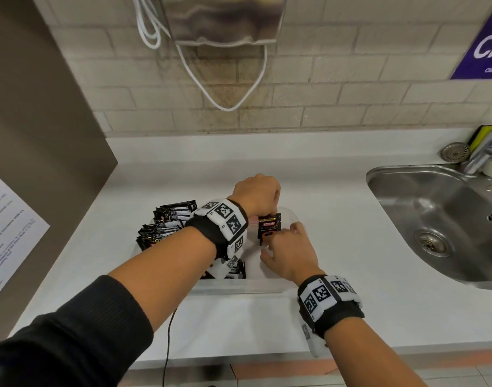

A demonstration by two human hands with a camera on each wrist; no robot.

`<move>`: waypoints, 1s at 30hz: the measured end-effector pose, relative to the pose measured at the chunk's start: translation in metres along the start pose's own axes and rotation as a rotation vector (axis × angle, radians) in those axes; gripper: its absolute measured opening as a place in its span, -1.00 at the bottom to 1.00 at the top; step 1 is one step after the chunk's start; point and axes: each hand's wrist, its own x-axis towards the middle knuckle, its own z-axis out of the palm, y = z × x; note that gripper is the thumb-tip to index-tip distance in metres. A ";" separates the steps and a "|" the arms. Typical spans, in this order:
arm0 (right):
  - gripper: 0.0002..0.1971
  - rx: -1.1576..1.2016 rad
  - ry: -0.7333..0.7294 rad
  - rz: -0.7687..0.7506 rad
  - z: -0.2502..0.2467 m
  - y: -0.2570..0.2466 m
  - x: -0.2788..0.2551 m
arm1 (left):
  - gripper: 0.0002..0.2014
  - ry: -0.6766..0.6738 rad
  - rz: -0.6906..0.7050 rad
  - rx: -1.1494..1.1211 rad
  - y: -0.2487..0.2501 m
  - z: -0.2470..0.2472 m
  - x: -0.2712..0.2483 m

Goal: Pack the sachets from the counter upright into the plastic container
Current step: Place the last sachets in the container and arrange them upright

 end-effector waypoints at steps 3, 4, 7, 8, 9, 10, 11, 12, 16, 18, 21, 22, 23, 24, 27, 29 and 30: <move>-0.73 0.097 0.016 0.011 -0.001 0.002 0.000 | -0.91 0.006 0.015 -0.144 -0.006 -0.029 -0.020; -0.73 0.141 0.017 0.016 -0.001 0.002 -0.001 | -0.91 -0.005 0.027 -0.190 -0.012 -0.041 -0.030; -0.82 0.374 0.050 0.067 -0.008 0.004 0.001 | -0.92 -0.014 0.044 -0.305 -0.042 -0.076 -0.062; -0.87 0.469 0.070 0.097 -0.014 0.004 0.003 | -0.92 0.007 0.036 -0.330 -0.054 -0.085 -0.073; -0.90 0.554 0.102 0.119 -0.020 0.001 0.005 | -0.92 0.030 0.021 -0.346 -0.068 -0.093 -0.084; -0.92 0.622 0.140 0.122 -0.029 -0.003 0.008 | -0.91 0.047 -0.004 -0.354 -0.083 -0.098 -0.095; -0.93 0.680 0.178 0.102 -0.038 -0.010 0.011 | -0.91 0.053 -0.034 -0.357 -0.098 -0.101 -0.104; -0.93 0.729 0.202 0.062 -0.047 -0.020 0.014 | -0.90 0.048 -0.068 -0.358 -0.113 -0.101 -0.114; -0.94 0.846 0.111 -0.154 -0.074 -0.069 0.025 | -0.86 -0.051 -0.190 -0.408 -0.161 -0.084 -0.144; -0.86 0.861 0.072 -0.227 -0.075 -0.092 0.031 | -0.83 -0.103 -0.229 -0.444 -0.179 -0.070 -0.156; -0.72 0.799 0.096 -0.229 -0.067 -0.114 0.037 | -0.77 -0.111 -0.269 -0.426 -0.193 -0.050 -0.168; -0.70 0.777 0.102 -0.220 -0.063 -0.120 0.039 | -0.75 -0.100 -0.284 -0.413 -0.196 -0.046 -0.171; -0.67 0.752 0.104 -0.213 -0.060 -0.125 0.041 | -0.73 -0.086 -0.288 -0.419 -0.197 -0.041 -0.174; -0.66 0.729 0.104 -0.209 -0.057 -0.128 0.043 | -0.71 -0.070 -0.283 -0.436 -0.197 -0.038 -0.176; -0.64 0.689 0.095 -0.206 -0.051 -0.135 0.047 | -0.71 -0.028 -0.262 -0.454 -0.196 -0.033 -0.177; -0.66 0.673 0.089 -0.202 -0.050 -0.139 0.048 | -0.72 -0.020 -0.262 -0.462 -0.195 -0.031 -0.177; -0.68 0.669 0.087 -0.196 -0.049 -0.140 0.049 | -0.72 -0.018 -0.263 -0.466 -0.195 -0.030 -0.177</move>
